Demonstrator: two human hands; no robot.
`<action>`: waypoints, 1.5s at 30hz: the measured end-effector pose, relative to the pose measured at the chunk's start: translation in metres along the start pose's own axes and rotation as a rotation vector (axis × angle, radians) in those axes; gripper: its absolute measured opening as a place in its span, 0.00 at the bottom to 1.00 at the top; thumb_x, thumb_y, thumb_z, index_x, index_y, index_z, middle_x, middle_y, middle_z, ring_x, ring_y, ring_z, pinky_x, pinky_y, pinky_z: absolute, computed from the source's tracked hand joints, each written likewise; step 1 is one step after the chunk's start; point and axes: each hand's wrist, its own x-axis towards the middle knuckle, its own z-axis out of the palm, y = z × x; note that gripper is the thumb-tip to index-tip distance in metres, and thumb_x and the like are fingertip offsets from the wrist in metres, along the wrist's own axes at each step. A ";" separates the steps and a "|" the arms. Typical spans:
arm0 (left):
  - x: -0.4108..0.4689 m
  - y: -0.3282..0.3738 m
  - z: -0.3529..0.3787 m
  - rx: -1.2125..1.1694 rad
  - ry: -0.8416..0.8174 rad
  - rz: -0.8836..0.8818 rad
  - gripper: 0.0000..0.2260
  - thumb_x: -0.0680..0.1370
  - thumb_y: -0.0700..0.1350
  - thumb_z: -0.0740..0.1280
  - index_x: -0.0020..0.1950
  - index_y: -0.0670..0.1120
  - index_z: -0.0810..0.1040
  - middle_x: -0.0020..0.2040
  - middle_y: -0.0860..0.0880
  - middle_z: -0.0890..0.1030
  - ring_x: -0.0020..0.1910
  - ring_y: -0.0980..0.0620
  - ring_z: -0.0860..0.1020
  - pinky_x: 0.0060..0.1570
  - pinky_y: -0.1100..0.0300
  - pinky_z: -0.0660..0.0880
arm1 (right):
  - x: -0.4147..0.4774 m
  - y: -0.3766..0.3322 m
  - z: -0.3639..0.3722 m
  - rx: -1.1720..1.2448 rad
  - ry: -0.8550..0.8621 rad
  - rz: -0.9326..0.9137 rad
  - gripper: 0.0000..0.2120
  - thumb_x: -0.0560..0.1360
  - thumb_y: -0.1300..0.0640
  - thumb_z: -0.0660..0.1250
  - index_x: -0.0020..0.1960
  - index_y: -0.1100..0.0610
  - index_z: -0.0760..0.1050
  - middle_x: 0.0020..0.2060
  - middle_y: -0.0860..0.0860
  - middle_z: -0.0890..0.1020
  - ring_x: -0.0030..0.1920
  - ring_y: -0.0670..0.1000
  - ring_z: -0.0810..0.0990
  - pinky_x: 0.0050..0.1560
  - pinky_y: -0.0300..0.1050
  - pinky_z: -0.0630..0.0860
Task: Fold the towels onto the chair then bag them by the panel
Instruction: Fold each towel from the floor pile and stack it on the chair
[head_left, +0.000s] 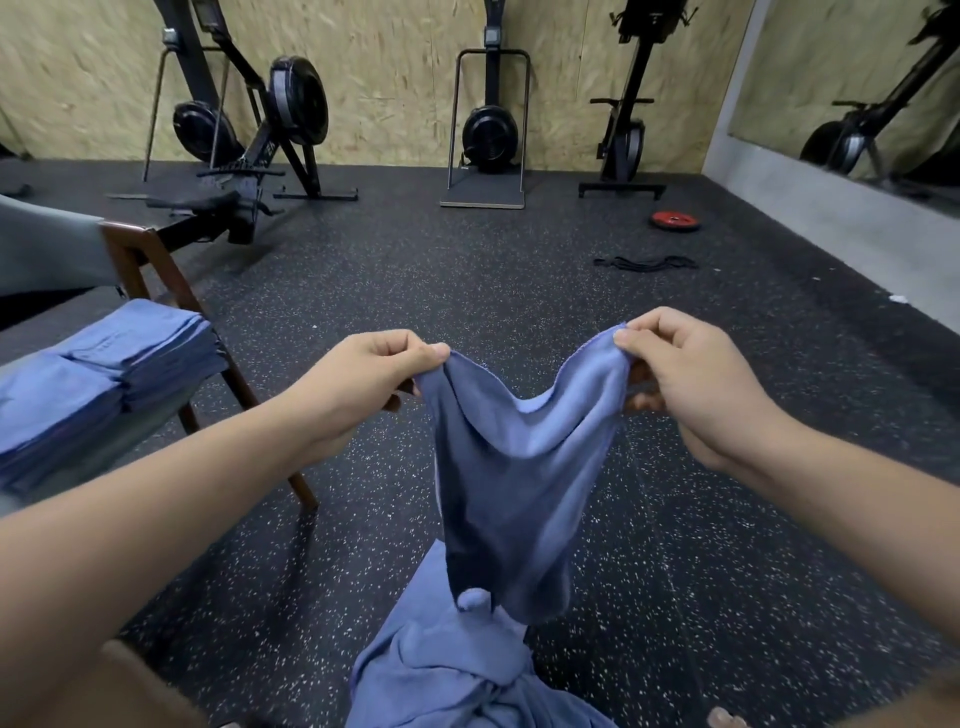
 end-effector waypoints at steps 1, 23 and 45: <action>0.001 0.001 0.001 -0.013 0.033 0.003 0.12 0.84 0.51 0.71 0.42 0.50 0.77 0.41 0.49 0.80 0.37 0.56 0.75 0.44 0.55 0.68 | 0.001 0.001 0.000 -0.006 0.006 0.005 0.07 0.84 0.61 0.67 0.47 0.59 0.79 0.34 0.53 0.81 0.32 0.48 0.79 0.29 0.41 0.76; -0.016 0.017 0.025 -0.023 0.099 -0.068 0.10 0.78 0.53 0.78 0.43 0.49 0.85 0.42 0.49 0.84 0.38 0.56 0.75 0.39 0.60 0.70 | -0.022 -0.016 0.013 0.054 -0.156 0.102 0.06 0.83 0.62 0.68 0.47 0.57 0.79 0.34 0.49 0.81 0.34 0.46 0.79 0.33 0.45 0.75; -0.027 0.024 0.055 -0.013 0.013 0.076 0.03 0.77 0.45 0.80 0.50 0.49 0.90 0.45 0.45 0.89 0.43 0.56 0.82 0.44 0.58 0.73 | -0.043 -0.018 0.045 -0.123 -0.255 -0.061 0.03 0.81 0.62 0.74 0.48 0.59 0.82 0.39 0.55 0.85 0.38 0.50 0.85 0.35 0.50 0.85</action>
